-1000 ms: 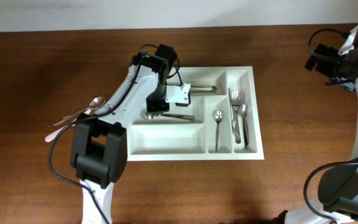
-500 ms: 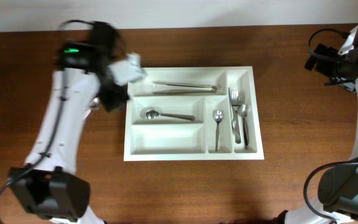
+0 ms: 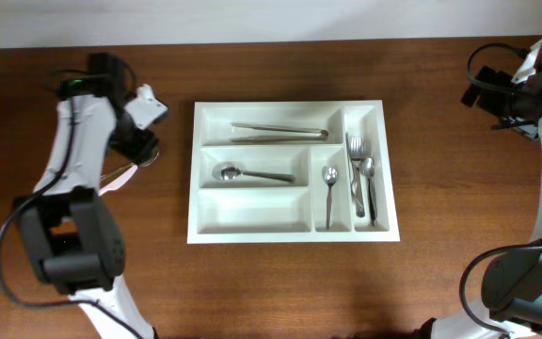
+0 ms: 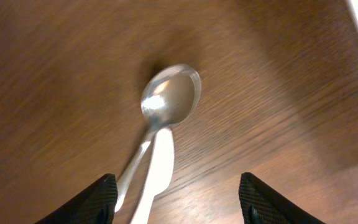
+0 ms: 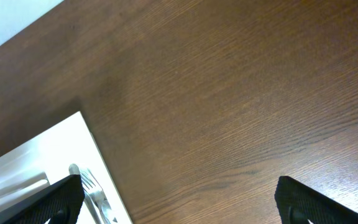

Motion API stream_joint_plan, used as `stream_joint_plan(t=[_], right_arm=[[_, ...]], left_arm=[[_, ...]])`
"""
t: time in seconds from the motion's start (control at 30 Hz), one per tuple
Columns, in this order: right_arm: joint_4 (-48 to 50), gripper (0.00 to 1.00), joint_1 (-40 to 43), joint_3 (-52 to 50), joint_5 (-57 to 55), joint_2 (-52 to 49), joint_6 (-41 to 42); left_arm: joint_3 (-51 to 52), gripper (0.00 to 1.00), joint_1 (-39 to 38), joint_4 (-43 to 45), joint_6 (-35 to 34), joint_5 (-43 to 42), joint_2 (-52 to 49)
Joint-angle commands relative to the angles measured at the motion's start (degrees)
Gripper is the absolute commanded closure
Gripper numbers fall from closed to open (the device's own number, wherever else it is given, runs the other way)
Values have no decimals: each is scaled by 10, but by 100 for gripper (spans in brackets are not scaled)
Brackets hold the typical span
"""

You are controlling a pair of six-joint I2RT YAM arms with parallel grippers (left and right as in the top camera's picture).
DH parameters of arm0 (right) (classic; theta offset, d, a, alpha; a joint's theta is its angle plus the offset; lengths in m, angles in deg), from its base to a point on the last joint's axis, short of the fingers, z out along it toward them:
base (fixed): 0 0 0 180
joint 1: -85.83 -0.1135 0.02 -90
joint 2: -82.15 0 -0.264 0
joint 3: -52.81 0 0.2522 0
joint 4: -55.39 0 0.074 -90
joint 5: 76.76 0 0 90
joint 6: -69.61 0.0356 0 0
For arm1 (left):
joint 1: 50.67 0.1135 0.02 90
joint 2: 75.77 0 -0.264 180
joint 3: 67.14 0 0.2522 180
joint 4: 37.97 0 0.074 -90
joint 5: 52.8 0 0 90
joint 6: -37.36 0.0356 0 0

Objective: Pack container
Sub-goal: 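Release the spoon in the wide middle-left compartment and withdraw left, then lower the left gripper onto the second silver spoon and close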

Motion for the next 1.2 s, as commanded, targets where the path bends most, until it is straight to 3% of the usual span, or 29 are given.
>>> stream_joint_plan(t=[0.0,0.23,0.53,1.17], right_arm=[[2,1,2,11,3,3,2],[2,1,2,11,3,3,3],[2,1,2,11,3,3,2],[2,1,2,11,3,3,2]], left_arm=[[14,36,-36,3,-42,77,-29],[16,44,-55,34,-108,108,-62],[18,55,-56,60,-114,138,-86],[70,53,-56,125,-114,160,-88]])
